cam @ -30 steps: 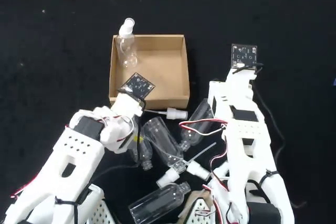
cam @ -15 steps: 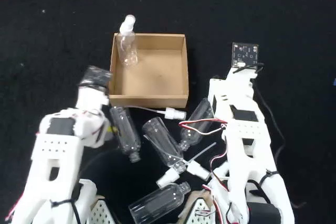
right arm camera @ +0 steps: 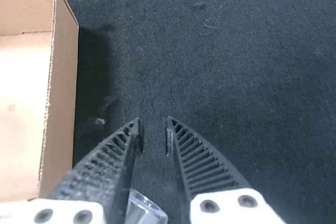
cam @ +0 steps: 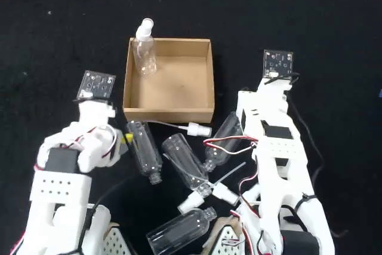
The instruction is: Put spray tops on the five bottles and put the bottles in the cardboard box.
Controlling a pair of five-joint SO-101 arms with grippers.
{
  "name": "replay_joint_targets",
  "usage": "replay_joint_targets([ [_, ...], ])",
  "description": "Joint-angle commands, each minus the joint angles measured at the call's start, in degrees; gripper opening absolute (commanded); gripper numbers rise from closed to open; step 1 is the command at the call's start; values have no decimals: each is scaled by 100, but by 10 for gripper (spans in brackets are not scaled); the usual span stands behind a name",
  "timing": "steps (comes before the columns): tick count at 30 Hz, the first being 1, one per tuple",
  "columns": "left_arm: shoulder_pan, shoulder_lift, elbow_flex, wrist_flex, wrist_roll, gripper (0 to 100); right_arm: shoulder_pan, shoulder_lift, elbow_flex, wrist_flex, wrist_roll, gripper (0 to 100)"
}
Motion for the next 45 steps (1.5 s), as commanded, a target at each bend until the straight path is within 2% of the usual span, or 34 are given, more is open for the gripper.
replay_joint_targets([
  [1, 497, 615, -180, -484, 949, 243, 105, -4, -40, -158, -35, 60],
  [3, 585, 914, -312, -492, 1319, 255, 105, -4, -31, -158, -35, 60],
  [8, 505, 1380, -365, -475, 1934, 378, 105, -4, -31, -158, -35, 60],
  [16, 391, 1793, -180, -800, 1943, 385, 105, -4, -31, -158, -35, 60],
  [20, -136, 2022, 286, -1327, 1943, 385, 105, -4, -22, -158, -35, 60],
  [22, -488, 2022, 338, -1319, 1943, 385, 105, -4, -22, -158, -35, 60],
  [25, -1051, 1916, 224, -1029, 1635, 385, 70, -4, -22, -158, -35, 60],
  [30, -1921, 1679, 31, -422, 721, 385, -44, -4, -4, -158, -35, 60],
  [33, -2510, 1609, 31, -448, -105, 385, -44, -4, -4, -158, -35, 60],
  [38, -3055, 1600, -145, -387, -1741, 385, -44, -4, -4, -158, -35, 60],
  [41, -3160, 1653, -760, -97, -1785, 385, -44, -4, -4, -158, -35, 60],
  [45, -2677, 1662, -1244, 352, -756, 385, -44, -4, -4, -158, -35, 60],
])
